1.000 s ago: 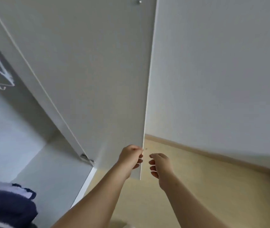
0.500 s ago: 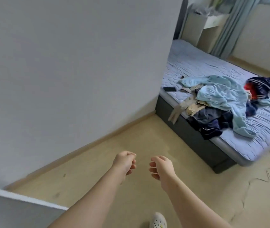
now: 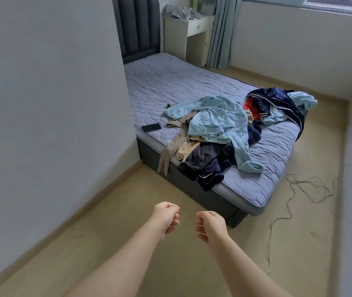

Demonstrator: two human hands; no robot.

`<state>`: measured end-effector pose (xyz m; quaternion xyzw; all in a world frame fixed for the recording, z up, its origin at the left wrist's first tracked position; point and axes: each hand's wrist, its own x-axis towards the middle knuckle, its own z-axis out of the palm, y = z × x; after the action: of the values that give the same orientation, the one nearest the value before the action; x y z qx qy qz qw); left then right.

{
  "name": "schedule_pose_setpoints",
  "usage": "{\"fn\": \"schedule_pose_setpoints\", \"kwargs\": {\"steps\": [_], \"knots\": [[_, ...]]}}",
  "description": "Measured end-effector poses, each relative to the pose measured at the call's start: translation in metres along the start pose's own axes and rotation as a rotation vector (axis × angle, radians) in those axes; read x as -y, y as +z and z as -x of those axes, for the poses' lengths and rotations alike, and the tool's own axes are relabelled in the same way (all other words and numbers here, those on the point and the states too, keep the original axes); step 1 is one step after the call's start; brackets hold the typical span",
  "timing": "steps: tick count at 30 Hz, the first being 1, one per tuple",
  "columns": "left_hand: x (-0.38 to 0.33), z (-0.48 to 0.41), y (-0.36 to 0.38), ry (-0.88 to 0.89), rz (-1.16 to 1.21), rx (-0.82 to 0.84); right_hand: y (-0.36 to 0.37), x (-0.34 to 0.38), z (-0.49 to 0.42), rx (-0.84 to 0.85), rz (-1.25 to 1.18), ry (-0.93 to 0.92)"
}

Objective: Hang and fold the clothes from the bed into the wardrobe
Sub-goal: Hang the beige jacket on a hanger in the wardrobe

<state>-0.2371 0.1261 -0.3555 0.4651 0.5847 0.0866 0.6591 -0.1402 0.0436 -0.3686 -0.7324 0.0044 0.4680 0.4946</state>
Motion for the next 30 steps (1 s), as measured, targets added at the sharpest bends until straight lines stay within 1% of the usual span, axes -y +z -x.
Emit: {"fn": "schedule_pose_setpoints", "kwargs": {"steps": [5, 9, 14, 19, 23, 26, 30], "knots": [[-0.050, -0.044, 0.044, -0.019, -0.031, 0.003, -0.029, 0.040, -0.056, 0.002, -0.046, 0.055], [-0.090, -0.097, 0.072, -0.019, -0.053, 0.028, -0.040, 0.076, -0.112, -0.035, -0.066, 0.049], [-0.145, -0.186, 0.100, -0.014, -0.068, 0.051, -0.037, 0.136, -0.194, -0.079, -0.086, 0.074], [-0.204, -0.257, 0.119, -0.041, -0.094, 0.057, -0.036, 0.203, -0.261, -0.121, -0.122, 0.094], [-0.249, -0.318, 0.142, -0.072, -0.149, 0.043, -0.034, 0.241, -0.319, -0.096, -0.169, 0.144], [-0.263, -0.354, 0.159, -0.112, -0.174, 0.039, -0.037, 0.253, -0.358, -0.086, -0.140, 0.191], [-0.265, -0.421, 0.184, -0.179, -0.215, -0.048, -0.047, 0.258, -0.431, -0.063, -0.080, 0.278]]}}
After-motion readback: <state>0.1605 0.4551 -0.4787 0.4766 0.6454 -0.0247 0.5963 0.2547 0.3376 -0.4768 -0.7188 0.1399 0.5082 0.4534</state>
